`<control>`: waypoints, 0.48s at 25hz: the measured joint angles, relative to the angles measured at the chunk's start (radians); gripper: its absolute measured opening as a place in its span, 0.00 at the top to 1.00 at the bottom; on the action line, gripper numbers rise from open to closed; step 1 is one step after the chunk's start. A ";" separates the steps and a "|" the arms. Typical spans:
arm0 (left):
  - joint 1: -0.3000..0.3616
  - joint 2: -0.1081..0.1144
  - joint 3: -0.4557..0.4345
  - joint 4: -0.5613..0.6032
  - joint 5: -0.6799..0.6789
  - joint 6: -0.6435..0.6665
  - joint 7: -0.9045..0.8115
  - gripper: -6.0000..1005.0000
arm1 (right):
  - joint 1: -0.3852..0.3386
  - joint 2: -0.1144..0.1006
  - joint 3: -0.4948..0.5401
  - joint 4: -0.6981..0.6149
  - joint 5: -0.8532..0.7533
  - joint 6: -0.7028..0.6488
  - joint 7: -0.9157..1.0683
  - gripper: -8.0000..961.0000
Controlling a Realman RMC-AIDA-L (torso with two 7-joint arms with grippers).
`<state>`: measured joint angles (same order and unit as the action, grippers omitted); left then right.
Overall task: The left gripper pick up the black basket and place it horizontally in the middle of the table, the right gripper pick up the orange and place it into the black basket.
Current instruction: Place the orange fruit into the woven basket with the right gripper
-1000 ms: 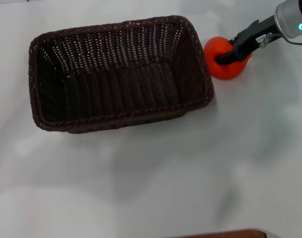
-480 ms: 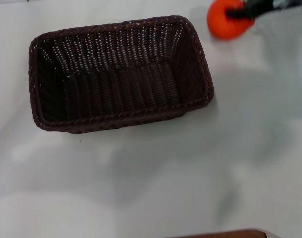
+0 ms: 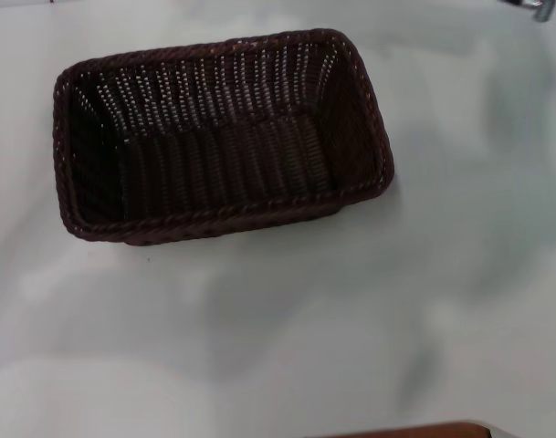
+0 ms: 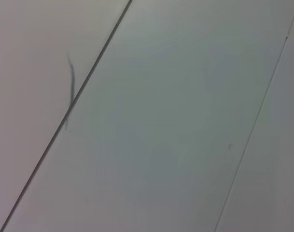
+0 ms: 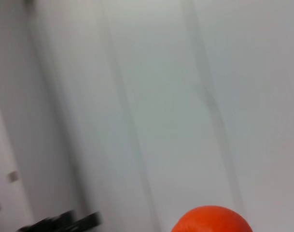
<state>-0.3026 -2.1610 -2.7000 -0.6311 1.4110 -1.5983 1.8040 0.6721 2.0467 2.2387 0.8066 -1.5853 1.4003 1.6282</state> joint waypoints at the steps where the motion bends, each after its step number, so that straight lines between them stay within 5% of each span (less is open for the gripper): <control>1: 0.001 0.000 0.000 0.000 0.000 -0.001 0.000 0.13 | 0.009 0.003 -0.024 -0.010 0.007 0.001 -0.013 0.66; 7: 0.007 0.000 0.000 0.001 0.000 -0.002 0.000 0.13 | 0.039 0.008 -0.088 -0.081 0.011 -0.003 -0.045 0.72; 9: 0.009 0.000 0.000 0.001 0.000 -0.002 0.000 0.13 | 0.035 0.009 -0.086 -0.085 0.018 0.000 -0.052 0.47; 12: 0.010 0.001 0.000 0.001 -0.001 -0.002 0.000 0.13 | 0.019 0.004 -0.082 -0.087 0.041 0.003 -0.055 0.34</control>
<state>-0.2930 -2.1603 -2.6998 -0.6304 1.4104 -1.6001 1.8039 0.6908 2.0508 2.1571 0.7194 -1.5448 1.4031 1.5729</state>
